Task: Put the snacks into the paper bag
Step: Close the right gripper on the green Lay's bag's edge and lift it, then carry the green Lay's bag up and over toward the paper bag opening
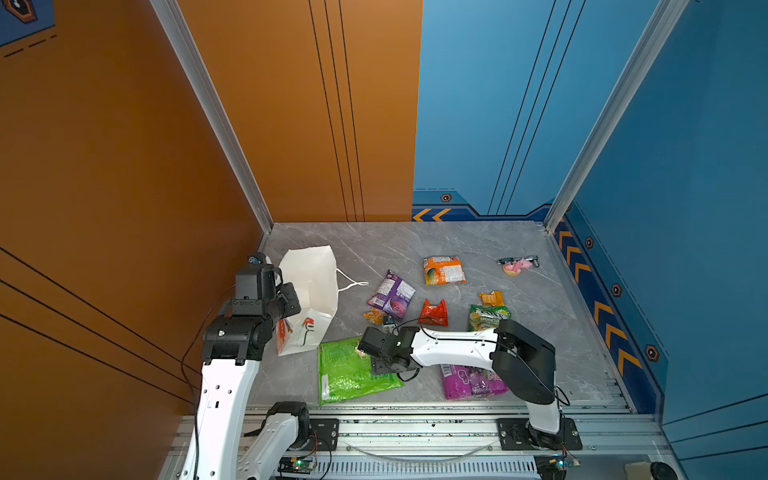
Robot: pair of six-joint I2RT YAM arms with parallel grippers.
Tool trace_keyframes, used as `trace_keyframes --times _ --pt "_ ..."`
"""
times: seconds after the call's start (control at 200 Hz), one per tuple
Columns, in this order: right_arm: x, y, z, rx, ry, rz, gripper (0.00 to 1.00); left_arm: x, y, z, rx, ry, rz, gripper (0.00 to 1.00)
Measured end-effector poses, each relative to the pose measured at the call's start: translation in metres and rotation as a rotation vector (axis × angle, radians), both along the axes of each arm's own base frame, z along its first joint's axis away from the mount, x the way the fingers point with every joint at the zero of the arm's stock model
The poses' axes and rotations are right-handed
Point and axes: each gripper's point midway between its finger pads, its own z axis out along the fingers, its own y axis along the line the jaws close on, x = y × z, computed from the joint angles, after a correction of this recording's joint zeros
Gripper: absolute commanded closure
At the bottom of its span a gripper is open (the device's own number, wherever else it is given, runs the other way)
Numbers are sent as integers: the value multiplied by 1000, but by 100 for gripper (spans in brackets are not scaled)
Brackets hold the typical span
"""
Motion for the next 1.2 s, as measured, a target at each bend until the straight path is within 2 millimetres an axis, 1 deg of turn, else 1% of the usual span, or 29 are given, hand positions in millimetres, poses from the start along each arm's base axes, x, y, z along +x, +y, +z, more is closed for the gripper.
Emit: trace_keyframes --times 0.09,0.19,0.295,0.501,0.586,0.691,0.791,0.946,1.046,1.116,1.201 --pt "0 1 -1 -1 -2 -13 58 1 -1 0 1 -2 -8 100" --pt "1 -1 -4 -4 -2 -29 81 1 -3 0 0 -2 -14 100" --pt "2 -7 -5 19 -20 -58 100 1 -4 0 -5 -2 -21 100" --pt "0 -29 -2 79 -53 -105 100 3 -14 -1 -37 -2 -60 100" --pt "-1 -35 -1 95 -55 -119 100 4 -16 -2 -45 3 -69 100" --pt "-1 -40 8 136 -65 -136 100 6 -17 -5 -52 12 -76 100" --pt "2 -46 28 214 -86 -162 100 8 -18 -7 -53 27 -77 100" --pt "16 -63 79 390 -144 -235 100 13 -22 -6 -49 52 -91 100" --pt "28 -70 109 483 -182 -271 100 17 -25 -5 -43 72 -103 100" --pt "35 -74 123 532 -197 -289 100 20 -28 -5 -32 85 -114 100" --pt "40 -79 132 569 -202 -302 100 22 -31 -5 -17 101 -126 100"
